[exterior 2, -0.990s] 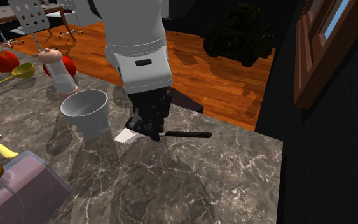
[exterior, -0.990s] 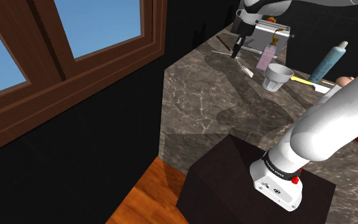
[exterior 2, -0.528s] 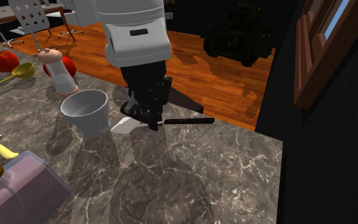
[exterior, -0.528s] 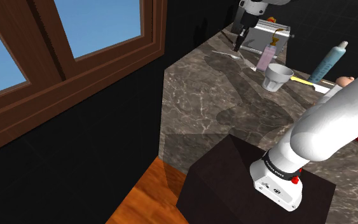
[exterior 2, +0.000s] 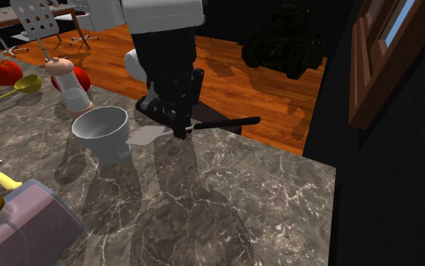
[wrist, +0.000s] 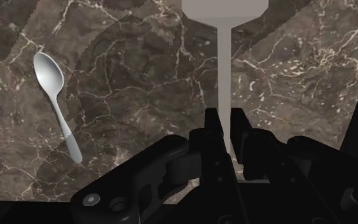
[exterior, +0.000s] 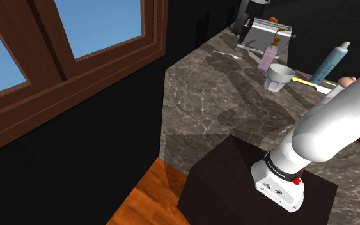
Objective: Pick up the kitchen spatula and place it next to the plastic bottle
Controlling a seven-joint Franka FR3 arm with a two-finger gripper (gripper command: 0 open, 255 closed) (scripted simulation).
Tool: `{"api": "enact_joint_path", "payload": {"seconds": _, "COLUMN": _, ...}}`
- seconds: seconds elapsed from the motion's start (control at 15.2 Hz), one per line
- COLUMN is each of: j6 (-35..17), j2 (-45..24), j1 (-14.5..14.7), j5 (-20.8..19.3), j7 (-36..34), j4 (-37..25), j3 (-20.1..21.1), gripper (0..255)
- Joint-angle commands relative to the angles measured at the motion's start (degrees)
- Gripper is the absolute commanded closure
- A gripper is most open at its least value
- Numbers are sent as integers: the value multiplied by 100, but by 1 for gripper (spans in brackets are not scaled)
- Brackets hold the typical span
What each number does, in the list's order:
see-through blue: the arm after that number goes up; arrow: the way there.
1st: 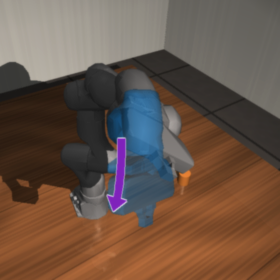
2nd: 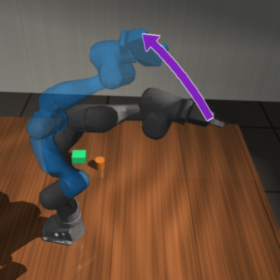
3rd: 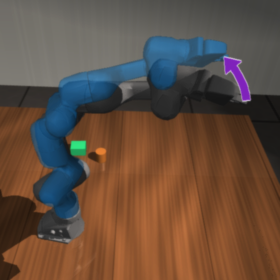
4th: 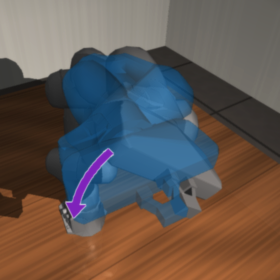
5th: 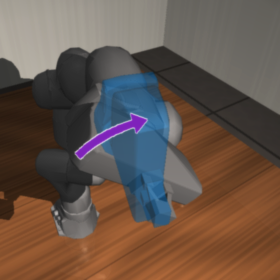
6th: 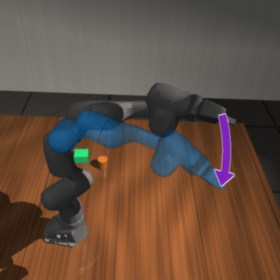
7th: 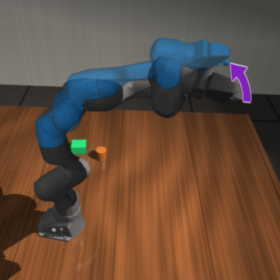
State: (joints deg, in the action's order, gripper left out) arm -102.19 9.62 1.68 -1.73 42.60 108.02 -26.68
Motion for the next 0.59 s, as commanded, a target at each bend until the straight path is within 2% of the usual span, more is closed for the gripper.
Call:
{"api": "enact_joint_path", "payload": {"seconds": 0.0, "j6": 165, "j2": 2, "j1": 3, "j5": 0, "j7": -2, "j4": -161, "j3": 4, "gripper": 255}}
{"api": "enact_joint_path", "payload": {"seconds": 0.53, "j6": 794, "j2": -109, "j1": 15, "j5": 51, "j7": 16, "j4": -890, "j3": 0, "gripper": 255}}
